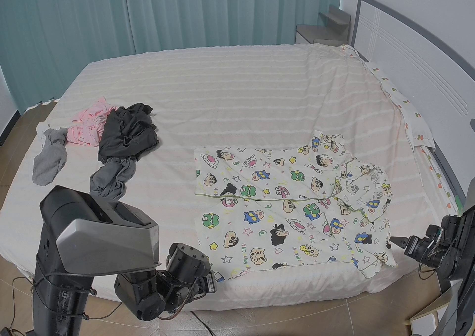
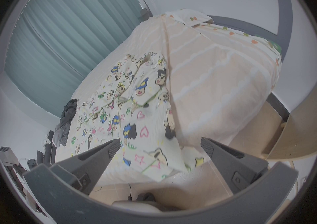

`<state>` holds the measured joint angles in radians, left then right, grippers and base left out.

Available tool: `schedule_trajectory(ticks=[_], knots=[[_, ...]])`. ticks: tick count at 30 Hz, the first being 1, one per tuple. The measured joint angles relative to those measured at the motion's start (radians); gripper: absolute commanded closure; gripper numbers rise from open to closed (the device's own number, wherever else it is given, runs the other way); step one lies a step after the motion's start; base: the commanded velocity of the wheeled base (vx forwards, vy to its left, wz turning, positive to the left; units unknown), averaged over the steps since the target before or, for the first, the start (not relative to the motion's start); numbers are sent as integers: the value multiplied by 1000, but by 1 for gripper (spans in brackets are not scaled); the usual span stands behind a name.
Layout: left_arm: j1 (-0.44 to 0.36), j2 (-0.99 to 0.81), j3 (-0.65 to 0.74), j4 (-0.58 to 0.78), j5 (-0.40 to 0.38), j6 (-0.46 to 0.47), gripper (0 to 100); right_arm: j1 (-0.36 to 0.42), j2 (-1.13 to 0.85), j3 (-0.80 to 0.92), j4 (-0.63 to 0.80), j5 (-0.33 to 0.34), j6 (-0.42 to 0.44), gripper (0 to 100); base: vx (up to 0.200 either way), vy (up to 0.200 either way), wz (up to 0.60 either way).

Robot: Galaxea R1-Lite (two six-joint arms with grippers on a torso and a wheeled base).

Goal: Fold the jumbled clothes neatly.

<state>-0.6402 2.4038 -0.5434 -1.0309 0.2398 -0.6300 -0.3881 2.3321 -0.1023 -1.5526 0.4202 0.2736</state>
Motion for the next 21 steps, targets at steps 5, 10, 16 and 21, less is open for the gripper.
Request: schedule_trajectory(ticks=[5, 10, 16, 21], knots=[[-3, -12, 9, -1, -6, -102, 100, 34, 4, -70, 15, -23, 14, 0, 0, 0, 0], [0, -54, 52, -21, -24, -129, 100, 59, 1, -96, 46, -36, 17, 0, 0, 0, 0], [3, -99, 86, -93, -34, -144, 100, 70, -6, -176, 128, -74, 24, 0, 0, 0, 0], [13, -118, 94, -139, -32, -176, 100, 71, -27, -272, 252, -92, 105, 0, 0, 0, 0]])
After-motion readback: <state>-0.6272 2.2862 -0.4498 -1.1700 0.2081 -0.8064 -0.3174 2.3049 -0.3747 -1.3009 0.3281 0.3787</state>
